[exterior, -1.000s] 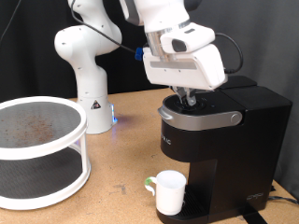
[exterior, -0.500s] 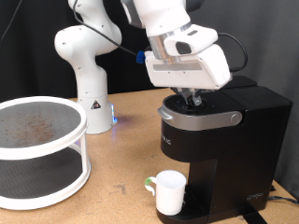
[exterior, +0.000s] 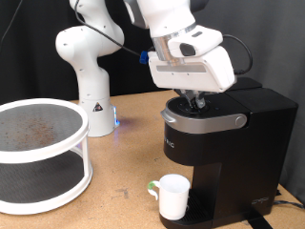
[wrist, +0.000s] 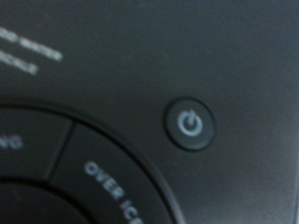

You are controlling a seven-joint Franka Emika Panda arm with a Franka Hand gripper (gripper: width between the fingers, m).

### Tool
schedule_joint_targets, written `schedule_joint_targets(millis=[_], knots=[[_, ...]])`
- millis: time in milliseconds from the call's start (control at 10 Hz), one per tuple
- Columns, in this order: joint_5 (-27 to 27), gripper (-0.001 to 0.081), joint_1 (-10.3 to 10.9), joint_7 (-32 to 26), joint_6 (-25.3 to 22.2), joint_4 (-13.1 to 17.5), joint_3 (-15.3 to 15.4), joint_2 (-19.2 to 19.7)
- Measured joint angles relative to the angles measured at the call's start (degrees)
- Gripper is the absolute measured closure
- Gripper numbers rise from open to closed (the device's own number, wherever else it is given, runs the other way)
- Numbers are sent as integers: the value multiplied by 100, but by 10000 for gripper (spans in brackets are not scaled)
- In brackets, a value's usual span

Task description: Make a cup of coffee with the keurig machine

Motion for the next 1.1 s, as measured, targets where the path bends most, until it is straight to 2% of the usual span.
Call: schedule_joint_targets(millis=[500, 1100], knots=[[2, 805, -10, 125, -660, 161, -29, 45], [163, 805, -58, 765, -1977, 954, -191, 589]])
